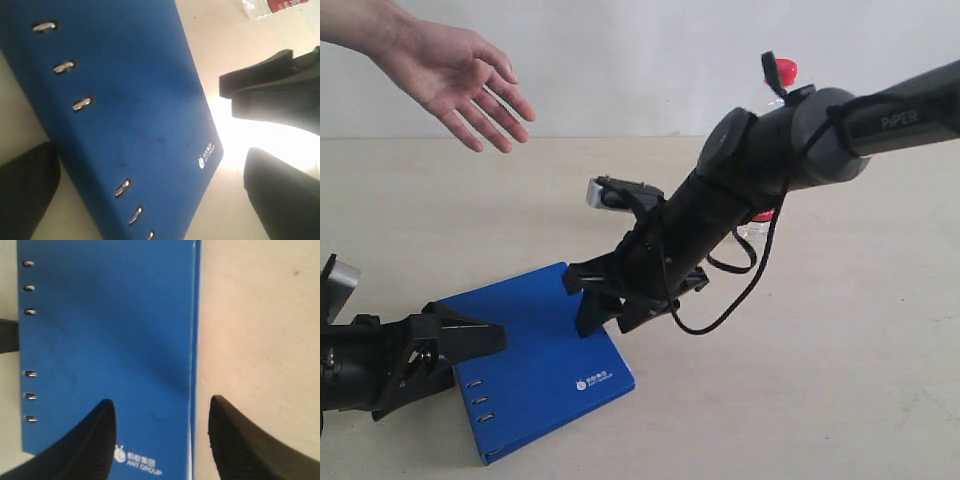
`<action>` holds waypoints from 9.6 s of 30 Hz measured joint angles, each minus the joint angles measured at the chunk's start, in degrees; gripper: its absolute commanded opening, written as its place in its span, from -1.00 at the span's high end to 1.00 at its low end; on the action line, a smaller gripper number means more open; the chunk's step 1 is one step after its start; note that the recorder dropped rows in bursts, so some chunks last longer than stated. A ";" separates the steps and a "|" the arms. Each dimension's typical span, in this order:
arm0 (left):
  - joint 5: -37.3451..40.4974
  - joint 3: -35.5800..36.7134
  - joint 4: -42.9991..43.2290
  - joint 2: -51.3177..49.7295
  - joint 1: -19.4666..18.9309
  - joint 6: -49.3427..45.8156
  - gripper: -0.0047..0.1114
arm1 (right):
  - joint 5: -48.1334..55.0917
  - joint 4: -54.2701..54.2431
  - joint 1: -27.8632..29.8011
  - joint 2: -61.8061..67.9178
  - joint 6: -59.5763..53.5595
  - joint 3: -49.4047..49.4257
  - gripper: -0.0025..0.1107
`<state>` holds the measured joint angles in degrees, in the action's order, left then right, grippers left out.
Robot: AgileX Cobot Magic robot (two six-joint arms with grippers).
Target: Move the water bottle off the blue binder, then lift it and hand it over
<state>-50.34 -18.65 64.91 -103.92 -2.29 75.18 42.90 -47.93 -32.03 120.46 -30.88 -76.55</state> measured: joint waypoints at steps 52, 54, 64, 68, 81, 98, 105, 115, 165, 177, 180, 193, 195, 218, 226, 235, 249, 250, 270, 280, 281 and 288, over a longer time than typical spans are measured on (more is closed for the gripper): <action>-0.18 0.00 -0.15 -0.22 0.00 -0.21 -0.71 | 18.86 -6.15 -1.05 1.48 -2.58 -13.87 0.08; -0.18 0.00 -0.15 -0.22 0.00 -0.21 -0.71 | 18.86 -5.77 -1.07 1.48 -2.48 -13.87 0.21; -0.18 0.00 -0.15 -0.22 0.00 -0.31 -0.71 | 16.16 -4.98 -0.93 4.56 -3.78 -12.47 0.96; -0.26 0.10 -0.15 -0.22 0.00 -1.10 -0.71 | 18.59 -9.87 2.23 3.45 -7.49 -12.47 0.96; -3.44 0.73 -1.89 -1.08 0.00 -8.31 0.41 | 24.42 -23.79 6.32 2.87 -18.43 -12.27 0.96; -0.17 0.73 -2.12 -1.32 0.00 -3.94 0.08 | 25.17 -23.49 6.43 2.42 -18.21 -12.09 0.96; -0.01 0.73 1.33 -1.32 0.00 -4.58 -0.10 | 24.00 -23.16 9.30 2.42 -17.98 -12.09 0.96; -9.84 6.96 -6.02 2.01 -3.58 -10.21 -0.26 | 23.78 -26.41 9.79 2.42 -17.86 -12.09 0.96; -18.08 9.05 -18.13 1.37 -3.95 -19.01 0.84 | 26.17 -9.32 4.09 2.06 -13.00 -22.35 -0.67; -4.40 7.57 -4.15 18.30 -3.95 -28.62 0.84 | 26.67 5.68 4.09 -6.16 -15.28 -27.27 -0.67; -3.36 7.55 -1.14 23.87 -3.95 -30.18 0.84 | 26.70 8.29 4.09 -6.24 -16.58 -27.27 -0.67; 5.39 7.45 0.95 30.83 4.12 -36.86 -0.02 | 27.19 12.38 3.40 -6.24 -18.04 -27.27 -0.67; 6.36 7.45 0.14 30.51 4.43 -36.79 -0.15 | 27.19 12.38 3.40 -6.24 -18.04 -27.27 -0.67; -17.39 7.19 -13.94 11.15 4.72 -67.33 0.26 | 27.19 12.59 3.40 -6.24 -15.79 -27.27 -0.63; -20.81 7.19 -14.40 6.39 4.72 -71.11 0.84 | 27.09 13.72 3.40 -6.24 -12.88 -27.27 0.98; -19.35 7.19 -16.81 8.30 4.72 -61.80 0.84 | 27.09 16.77 3.40 -10.47 -11.13 -27.27 0.96; -6.24 -10.73 -6.24 20.67 4.72 -13.82 0.84 | 26.98 10.13 3.40 -28.26 -12.99 -18.07 0.96; -6.24 -12.12 -5.68 19.87 4.72 -10.12 0.84 | 26.98 9.97 3.40 -29.48 -13.11 -17.00 0.96; -10.64 -18.31 -26.36 5.93 4.72 -5.00 0.84 | 27.13 4.40 3.40 -42.90 -15.59 -6.89 0.96; -13.51 -18.35 -27.13 4.96 4.72 -2.85 0.57 | 27.13 2.28 3.40 -42.90 -17.98 -6.78 0.96; -13.80 -18.35 -27.01 4.96 4.72 -2.85 0.18 | 27.13 2.28 3.40 -42.90 -17.98 -6.78 0.96; -16.18 -18.44 -19.93 5.68 3.65 2.94 -0.08 | 27.13 2.28 3.40 -42.90 -17.98 -6.78 0.96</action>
<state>-66.52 -37.09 44.98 -98.24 1.36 78.12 70.03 -45.65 -28.63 77.56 -48.86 -83.33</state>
